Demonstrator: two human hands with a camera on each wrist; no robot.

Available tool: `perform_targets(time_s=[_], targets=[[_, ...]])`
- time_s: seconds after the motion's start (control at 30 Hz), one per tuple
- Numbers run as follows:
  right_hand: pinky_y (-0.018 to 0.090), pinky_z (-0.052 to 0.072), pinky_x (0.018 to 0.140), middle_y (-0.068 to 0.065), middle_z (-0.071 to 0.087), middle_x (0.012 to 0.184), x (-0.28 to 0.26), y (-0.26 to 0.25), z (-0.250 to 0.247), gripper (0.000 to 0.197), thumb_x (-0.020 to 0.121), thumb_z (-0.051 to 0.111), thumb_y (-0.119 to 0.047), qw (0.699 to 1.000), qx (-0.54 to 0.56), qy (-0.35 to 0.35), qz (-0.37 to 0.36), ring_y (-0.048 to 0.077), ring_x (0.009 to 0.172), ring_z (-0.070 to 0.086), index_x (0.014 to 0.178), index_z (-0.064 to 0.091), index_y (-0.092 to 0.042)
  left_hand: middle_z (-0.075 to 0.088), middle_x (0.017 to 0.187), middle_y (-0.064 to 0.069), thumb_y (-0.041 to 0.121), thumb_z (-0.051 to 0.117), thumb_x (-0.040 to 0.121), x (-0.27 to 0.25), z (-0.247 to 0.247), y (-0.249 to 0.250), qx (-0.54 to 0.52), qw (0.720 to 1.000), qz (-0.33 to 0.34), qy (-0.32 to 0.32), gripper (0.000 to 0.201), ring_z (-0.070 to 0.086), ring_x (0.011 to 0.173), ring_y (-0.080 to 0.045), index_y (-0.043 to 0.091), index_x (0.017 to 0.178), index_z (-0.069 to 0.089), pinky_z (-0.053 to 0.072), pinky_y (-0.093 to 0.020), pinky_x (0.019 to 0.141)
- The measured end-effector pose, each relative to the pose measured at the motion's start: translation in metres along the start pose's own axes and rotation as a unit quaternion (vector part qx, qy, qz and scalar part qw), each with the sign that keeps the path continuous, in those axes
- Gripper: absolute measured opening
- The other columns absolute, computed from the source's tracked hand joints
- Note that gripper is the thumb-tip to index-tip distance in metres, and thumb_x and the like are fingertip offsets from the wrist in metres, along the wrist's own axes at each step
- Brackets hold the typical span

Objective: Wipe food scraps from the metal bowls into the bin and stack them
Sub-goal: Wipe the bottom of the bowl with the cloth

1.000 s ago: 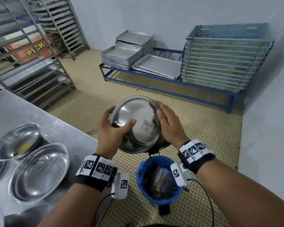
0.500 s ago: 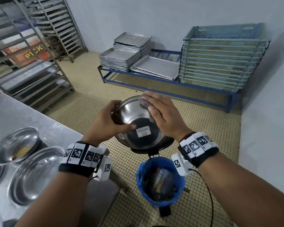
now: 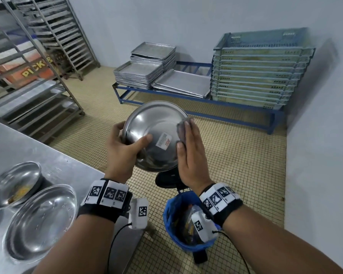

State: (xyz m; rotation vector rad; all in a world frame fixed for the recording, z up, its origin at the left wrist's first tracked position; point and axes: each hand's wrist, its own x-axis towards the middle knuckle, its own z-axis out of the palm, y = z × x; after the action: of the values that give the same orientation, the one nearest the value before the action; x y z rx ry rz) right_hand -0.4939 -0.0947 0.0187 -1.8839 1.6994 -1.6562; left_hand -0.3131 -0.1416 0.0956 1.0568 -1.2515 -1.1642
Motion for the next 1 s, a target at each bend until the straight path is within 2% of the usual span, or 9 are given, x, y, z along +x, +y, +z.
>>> perform_targets(time_s=[0.07, 0.2, 0.33, 0.4, 0.47, 0.63, 0.77, 0.87, 1.0], targets=[[0.051, 0.025, 0.124, 0.014, 0.027, 0.165, 0.013, -0.007, -0.002, 0.052, 0.108, 0.036, -0.025, 0.998, -0.024, 0.012, -0.065, 0.029, 0.154, 0.022, 0.156, 0.035, -0.005, 0.075, 0.114, -0.016, 0.032, 0.099, 0.056, -0.006, 0.003, -0.004, -0.016, 1.000, -0.008, -0.001, 0.077, 0.078, 0.097, -0.035, 0.019, 0.121, 0.059, 0.064, -0.043, 0.068], [0.048, 0.042, 0.112, 0.009, 0.052, 0.149, 0.052, -0.011, -0.016, 0.048, 0.109, 0.033, -0.031, 1.000, 0.012, 0.022, 0.012, 0.020, 0.138, 0.047, 0.147, 0.050, -0.007, 0.076, 0.112, -0.014, 0.034, 0.096, 0.056, -0.016, 0.009, -0.010, -0.011, 1.000, -0.023, -0.002, 0.081, 0.078, 0.096, -0.033, 0.017, 0.126, 0.059, 0.064, -0.042, 0.068], [0.058, 0.027, 0.121, 0.020, 0.026, 0.164, 0.016, -0.013, -0.003, 0.052, 0.107, 0.038, -0.020, 0.992, -0.068, -0.009, -0.108, 0.036, 0.154, 0.020, 0.156, 0.033, -0.001, 0.074, 0.117, -0.018, 0.027, 0.096, 0.059, -0.007, 0.012, -0.004, -0.074, 0.994, -0.036, 0.065, 0.083, 0.076, 0.101, -0.037, 0.011, 0.130, 0.057, 0.064, -0.048, 0.077], [0.062, 0.022, 0.121, 0.021, 0.014, 0.167, -0.012, -0.012, 0.007, 0.057, 0.107, 0.040, -0.023, 0.990, -0.081, -0.041, -0.112, 0.040, 0.156, 0.008, 0.158, 0.026, -0.003, 0.073, 0.115, -0.016, 0.018, 0.096, 0.064, -0.004, 0.014, 0.002, -0.105, 0.989, -0.037, 0.095, 0.075, 0.077, 0.101, -0.035, 0.011, 0.127, 0.057, 0.064, -0.044, 0.076], [0.063, 0.023, 0.120, 0.019, 0.011, 0.168, -0.011, -0.012, 0.010, 0.058, 0.108, 0.039, -0.026, 0.994, -0.064, -0.028, -0.083, 0.039, 0.156, 0.006, 0.159, 0.022, -0.006, 0.073, 0.114, -0.015, 0.018, 0.092, 0.064, -0.007, 0.017, 0.005, -0.120, 0.987, -0.045, 0.100, 0.076, 0.077, 0.100, -0.033, 0.010, 0.130, 0.055, 0.065, -0.044, 0.078], [0.055, 0.036, 0.117, 0.015, 0.030, 0.162, 0.052, -0.021, -0.011, 0.050, 0.110, 0.035, -0.026, 0.999, -0.018, 0.029, -0.041, 0.029, 0.152, 0.028, 0.157, 0.031, -0.009, 0.075, 0.117, -0.018, 0.020, 0.097, 0.065, -0.015, 0.024, 0.001, -0.136, 0.981, -0.085, 0.106, 0.078, 0.076, 0.103, -0.038, 0.013, 0.132, 0.058, 0.062, -0.059, 0.088], [0.060, 0.020, 0.123, 0.027, 0.007, 0.166, 0.004, -0.009, 0.006, 0.060, 0.108, 0.037, -0.025, 0.988, -0.094, -0.030, -0.122, 0.042, 0.156, 0.006, 0.160, 0.018, -0.004, 0.075, 0.114, -0.018, 0.011, 0.086, 0.081, -0.006, 0.031, 0.012, -0.183, 0.968, -0.088, 0.147, 0.053, 0.079, 0.095, -0.033, 0.016, 0.125, 0.058, 0.064, -0.051, 0.079], [0.060, 0.015, 0.124, 0.015, -0.009, 0.169, -0.027, -0.004, 0.017, 0.065, 0.109, 0.030, -0.037, 0.976, -0.165, -0.045, -0.134, 0.040, 0.156, -0.002, 0.163, -0.001, -0.020, 0.074, 0.115, -0.014, 0.012, 0.084, 0.085, -0.006, 0.035, 0.015, -0.191, 0.967, -0.089, 0.145, 0.052, 0.080, 0.091, -0.025, 0.018, 0.128, 0.055, 0.064, -0.043, 0.075], [0.062, 0.012, 0.123, 0.013, 0.014, 0.169, 0.015, -0.019, 0.003, 0.055, 0.107, 0.034, -0.033, 0.978, -0.169, -0.011, -0.121, 0.040, 0.156, 0.003, 0.160, 0.028, -0.017, 0.074, 0.115, -0.014, 0.012, 0.085, 0.084, -0.011, 0.043, 0.012, -0.184, 0.965, -0.100, 0.156, 0.051, 0.079, 0.093, -0.026, 0.017, 0.125, 0.056, 0.064, -0.040, 0.075]])
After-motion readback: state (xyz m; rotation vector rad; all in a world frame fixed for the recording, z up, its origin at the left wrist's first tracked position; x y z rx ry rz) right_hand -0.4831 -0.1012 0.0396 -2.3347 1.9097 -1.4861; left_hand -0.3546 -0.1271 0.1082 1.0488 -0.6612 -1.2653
